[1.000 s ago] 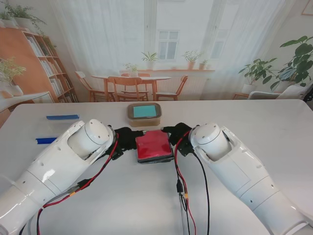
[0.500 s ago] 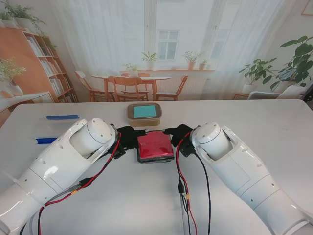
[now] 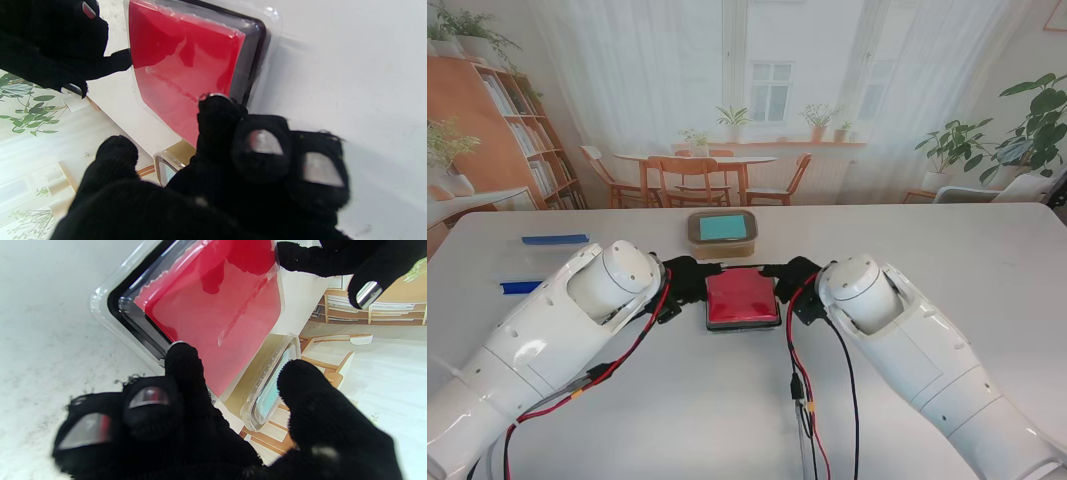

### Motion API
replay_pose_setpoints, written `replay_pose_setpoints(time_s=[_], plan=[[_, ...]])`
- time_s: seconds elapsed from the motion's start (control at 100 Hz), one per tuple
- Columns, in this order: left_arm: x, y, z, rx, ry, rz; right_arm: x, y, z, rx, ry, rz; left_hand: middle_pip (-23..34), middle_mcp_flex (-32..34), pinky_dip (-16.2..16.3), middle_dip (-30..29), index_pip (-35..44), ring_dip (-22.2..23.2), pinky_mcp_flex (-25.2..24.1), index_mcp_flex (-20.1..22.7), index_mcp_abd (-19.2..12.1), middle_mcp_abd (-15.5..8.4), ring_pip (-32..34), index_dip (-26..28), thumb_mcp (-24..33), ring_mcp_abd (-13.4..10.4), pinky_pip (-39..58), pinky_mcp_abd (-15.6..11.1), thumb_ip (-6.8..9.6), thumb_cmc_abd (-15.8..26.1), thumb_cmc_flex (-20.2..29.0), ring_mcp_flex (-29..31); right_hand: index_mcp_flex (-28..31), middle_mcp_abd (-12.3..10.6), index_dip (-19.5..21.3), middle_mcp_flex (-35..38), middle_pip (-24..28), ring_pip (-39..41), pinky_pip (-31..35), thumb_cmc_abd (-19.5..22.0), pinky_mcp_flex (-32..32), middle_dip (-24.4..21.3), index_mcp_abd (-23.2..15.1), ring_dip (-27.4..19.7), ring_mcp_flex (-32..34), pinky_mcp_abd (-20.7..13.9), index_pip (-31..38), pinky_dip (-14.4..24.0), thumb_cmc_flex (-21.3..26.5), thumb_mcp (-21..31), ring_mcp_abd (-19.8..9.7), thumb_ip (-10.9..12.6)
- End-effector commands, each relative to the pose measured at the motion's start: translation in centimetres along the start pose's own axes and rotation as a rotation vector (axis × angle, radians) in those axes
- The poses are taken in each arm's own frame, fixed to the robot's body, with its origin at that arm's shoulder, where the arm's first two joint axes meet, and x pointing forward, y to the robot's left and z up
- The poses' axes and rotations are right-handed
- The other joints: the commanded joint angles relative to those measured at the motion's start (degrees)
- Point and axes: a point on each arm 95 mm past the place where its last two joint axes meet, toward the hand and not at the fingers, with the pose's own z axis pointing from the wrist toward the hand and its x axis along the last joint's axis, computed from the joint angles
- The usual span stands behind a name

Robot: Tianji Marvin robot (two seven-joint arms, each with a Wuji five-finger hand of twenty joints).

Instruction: Pair container bodies with their lids

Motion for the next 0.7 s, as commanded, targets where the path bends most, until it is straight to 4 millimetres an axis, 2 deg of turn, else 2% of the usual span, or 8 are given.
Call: replay_pose_setpoints(time_s=[0.0, 0.69], plan=[[0.29, 0.35, 0.01, -0.007, 0.011, 0.0, 0.22, -0.3, -0.18, 0.019, 0.012, 0.003, 0.2, -0.5, -0.9, 0.3, -1.5, 1.0, 1.8, -0.5, -3.6, -3.1, 0.9, -0.3, -1.1, 3.6, 15.8, -7.7, -1.89, -0.2, -2.2, -0.9, -0.6, 7.1, 0.1, -1.8, 0.6, 2.5, 12.3, -1.6, 2.4, 1.1, -4.9, 0.8, -1.3, -13.0, 0.3, -0.5, -2.0, 0.5, 1.3, 1.3], [-0.37, 0.6, -0.32, 0.002, 0.008, 0.001, 0.13, 0.11, -0.9, -0.023, 0.032, 0.002, 0.2, -0.4, -0.9, 0.3, -1.3, 1.0, 1.8, -0.3, -3.7, -3.1, 0.9, -0.3, -1.1, 3.4, 15.8, -7.7, -1.85, -0.6, -2.0, -0.8, -0.5, 7.0, 0.2, -1.8, 0.6, 2.4, 12.2, -2.0, 2.4, 1.2, -5.3, 1.0, -1.4, -13.0, 0.1, -0.3, -2.3, 1.0, 1.4, 1.3]])
